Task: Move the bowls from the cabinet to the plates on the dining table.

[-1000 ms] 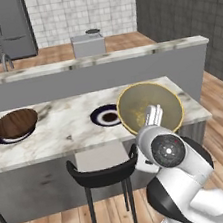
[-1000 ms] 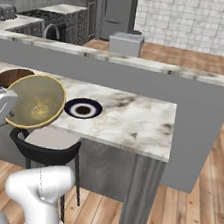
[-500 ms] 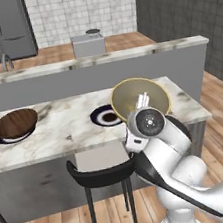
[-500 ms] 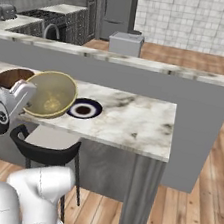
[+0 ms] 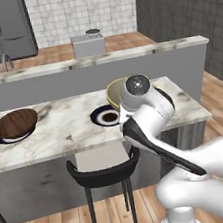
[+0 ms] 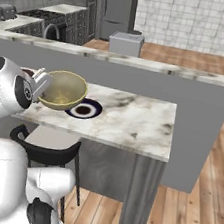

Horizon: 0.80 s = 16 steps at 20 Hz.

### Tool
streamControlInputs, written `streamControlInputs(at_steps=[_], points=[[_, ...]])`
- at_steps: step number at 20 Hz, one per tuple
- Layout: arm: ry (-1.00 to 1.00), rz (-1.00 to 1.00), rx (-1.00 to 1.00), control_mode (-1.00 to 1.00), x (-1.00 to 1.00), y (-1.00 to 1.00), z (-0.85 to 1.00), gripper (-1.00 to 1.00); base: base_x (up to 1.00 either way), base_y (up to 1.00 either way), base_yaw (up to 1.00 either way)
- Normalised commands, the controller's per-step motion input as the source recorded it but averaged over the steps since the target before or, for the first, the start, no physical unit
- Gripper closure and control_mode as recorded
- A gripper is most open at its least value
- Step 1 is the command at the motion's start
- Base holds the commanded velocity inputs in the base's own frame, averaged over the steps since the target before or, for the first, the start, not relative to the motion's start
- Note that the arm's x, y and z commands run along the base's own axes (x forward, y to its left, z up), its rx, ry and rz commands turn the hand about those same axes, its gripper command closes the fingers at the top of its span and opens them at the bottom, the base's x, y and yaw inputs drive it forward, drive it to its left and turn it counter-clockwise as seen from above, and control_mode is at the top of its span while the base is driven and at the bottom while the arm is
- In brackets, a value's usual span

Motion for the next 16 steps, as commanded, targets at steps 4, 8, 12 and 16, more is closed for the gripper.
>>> streamControlInputs(at_steps=[4, 8, 12, 16], points=[[0.22, 0.07, 0.02, -1.0, 0.51, 0.0, -0.02, 1.0, 0.0, 0.0, 0.0], [0.19, 0.06, 0.0, -1.0, 0.46, 0.0, -0.06, 1.0, 0.0, 0.0, 0.0], [0.13, 0.05, -0.01, -1.0, 0.36, 0.0, -0.14, 1.0, 0.0, 0.0, 0.0], [0.04, 0.04, -0.1, -1.0, 0.24, 0.0, -0.32, 1.0, 0.0, 0.0, 0.0]])
